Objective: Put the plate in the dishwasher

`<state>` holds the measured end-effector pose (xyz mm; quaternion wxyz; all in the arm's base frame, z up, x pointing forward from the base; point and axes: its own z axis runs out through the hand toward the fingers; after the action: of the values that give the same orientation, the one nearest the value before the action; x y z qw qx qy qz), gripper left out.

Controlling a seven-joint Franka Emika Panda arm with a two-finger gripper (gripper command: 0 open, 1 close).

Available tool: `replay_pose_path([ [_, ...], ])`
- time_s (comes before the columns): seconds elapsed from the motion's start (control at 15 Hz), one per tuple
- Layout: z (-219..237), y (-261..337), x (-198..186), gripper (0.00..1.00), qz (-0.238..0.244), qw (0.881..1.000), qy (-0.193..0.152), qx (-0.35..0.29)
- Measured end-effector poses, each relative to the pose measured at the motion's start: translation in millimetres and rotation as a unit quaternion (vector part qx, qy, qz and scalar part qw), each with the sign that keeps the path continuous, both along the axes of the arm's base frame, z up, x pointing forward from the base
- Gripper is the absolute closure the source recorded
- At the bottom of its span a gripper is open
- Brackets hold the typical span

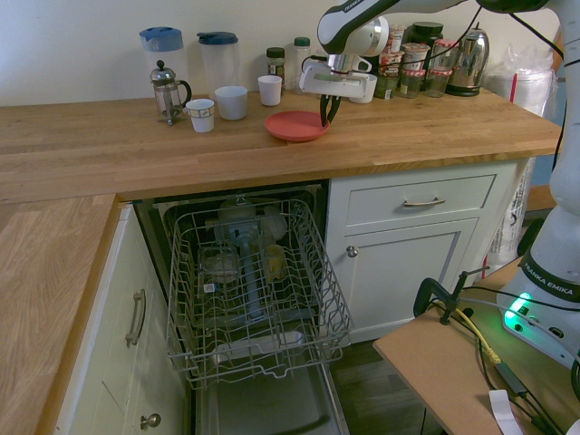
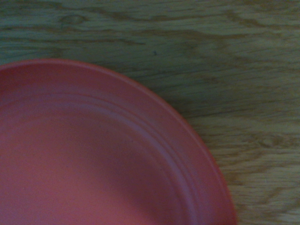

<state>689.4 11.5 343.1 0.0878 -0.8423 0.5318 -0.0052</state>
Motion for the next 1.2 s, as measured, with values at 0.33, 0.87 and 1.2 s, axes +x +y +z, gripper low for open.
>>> replay_pose_path([
  [0.33, 20.6, -9.5, -2.8, 1.00, 0.009, 1.000, -0.017, -0.001],
  [0.87, 124.3, 3.1, -33.5, 1.00, 0.036, 0.997, -0.065, -0.022],
  [1.2, 185.5, 81.1, -103.4, 1.00, 0.127, 0.977, -0.089, -0.147],
])
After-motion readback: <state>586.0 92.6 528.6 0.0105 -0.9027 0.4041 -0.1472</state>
